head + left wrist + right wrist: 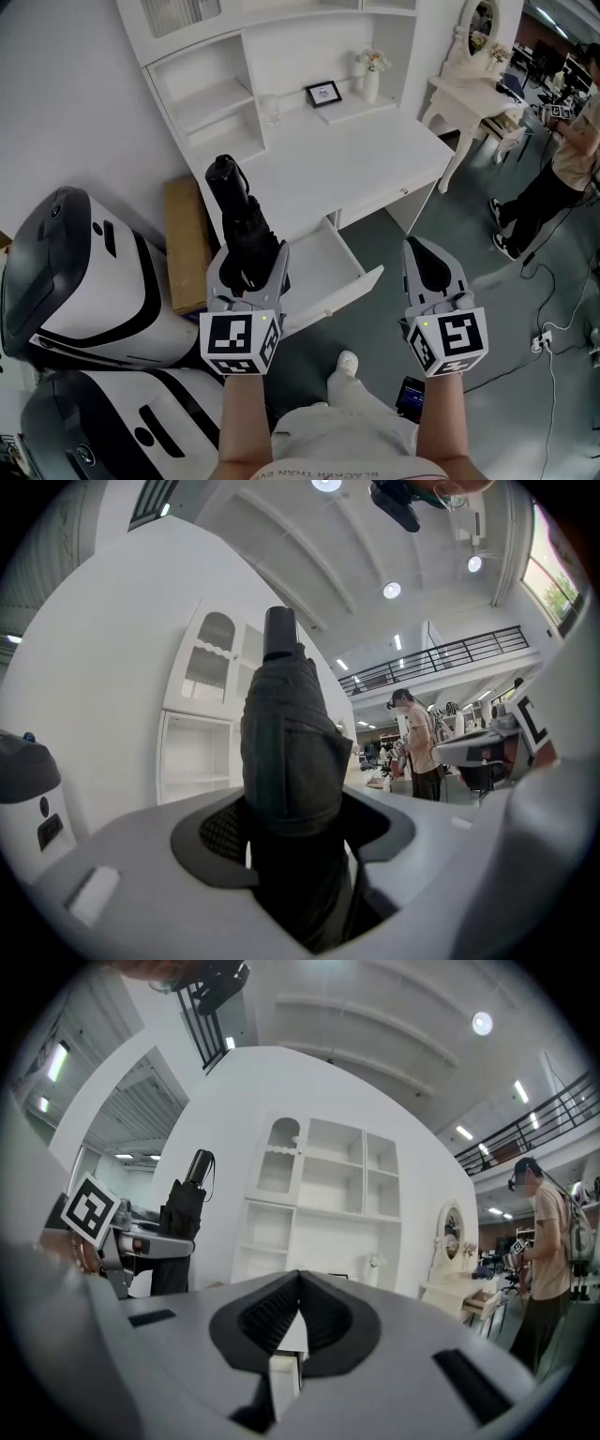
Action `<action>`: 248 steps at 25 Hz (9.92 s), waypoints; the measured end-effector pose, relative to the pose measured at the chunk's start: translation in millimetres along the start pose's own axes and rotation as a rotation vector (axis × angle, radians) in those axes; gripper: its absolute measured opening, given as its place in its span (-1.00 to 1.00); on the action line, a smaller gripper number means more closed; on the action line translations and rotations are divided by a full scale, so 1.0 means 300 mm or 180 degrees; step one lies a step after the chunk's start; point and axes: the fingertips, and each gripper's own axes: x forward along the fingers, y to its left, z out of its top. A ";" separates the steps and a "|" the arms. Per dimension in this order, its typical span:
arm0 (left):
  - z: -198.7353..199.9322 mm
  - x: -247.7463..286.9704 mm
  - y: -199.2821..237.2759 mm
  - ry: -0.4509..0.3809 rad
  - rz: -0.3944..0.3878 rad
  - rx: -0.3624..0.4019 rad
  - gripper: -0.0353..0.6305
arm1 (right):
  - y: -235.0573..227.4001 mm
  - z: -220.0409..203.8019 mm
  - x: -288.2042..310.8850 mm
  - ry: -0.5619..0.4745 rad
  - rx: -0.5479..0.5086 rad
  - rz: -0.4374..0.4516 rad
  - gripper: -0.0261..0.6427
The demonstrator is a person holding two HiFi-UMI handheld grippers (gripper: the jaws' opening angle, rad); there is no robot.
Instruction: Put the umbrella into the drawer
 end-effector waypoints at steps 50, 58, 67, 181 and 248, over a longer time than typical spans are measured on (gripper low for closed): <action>-0.579 0.529 -0.040 0.1445 -0.0503 -0.0303 -0.08 | -0.220 -0.481 0.450 0.1055 0.0434 0.0050 -0.90; -0.718 0.520 -0.081 0.1935 -0.0724 -0.0341 -0.08 | -0.226 -0.607 0.455 0.1284 0.0733 0.0045 -0.90; -0.922 0.459 -0.148 0.2747 -0.1070 -0.0324 -0.08 | -0.233 -0.736 0.450 0.1560 0.1053 -0.0013 -0.90; -1.333 0.483 -0.132 0.4047 -0.0733 -0.0428 0.60 | -0.106 -0.725 0.522 0.1636 0.0961 0.0379 -0.90; 0.246 0.504 0.094 -0.0629 -0.0250 0.0277 -0.87 | -0.287 0.188 0.423 -0.0449 -0.0146 0.0054 -0.90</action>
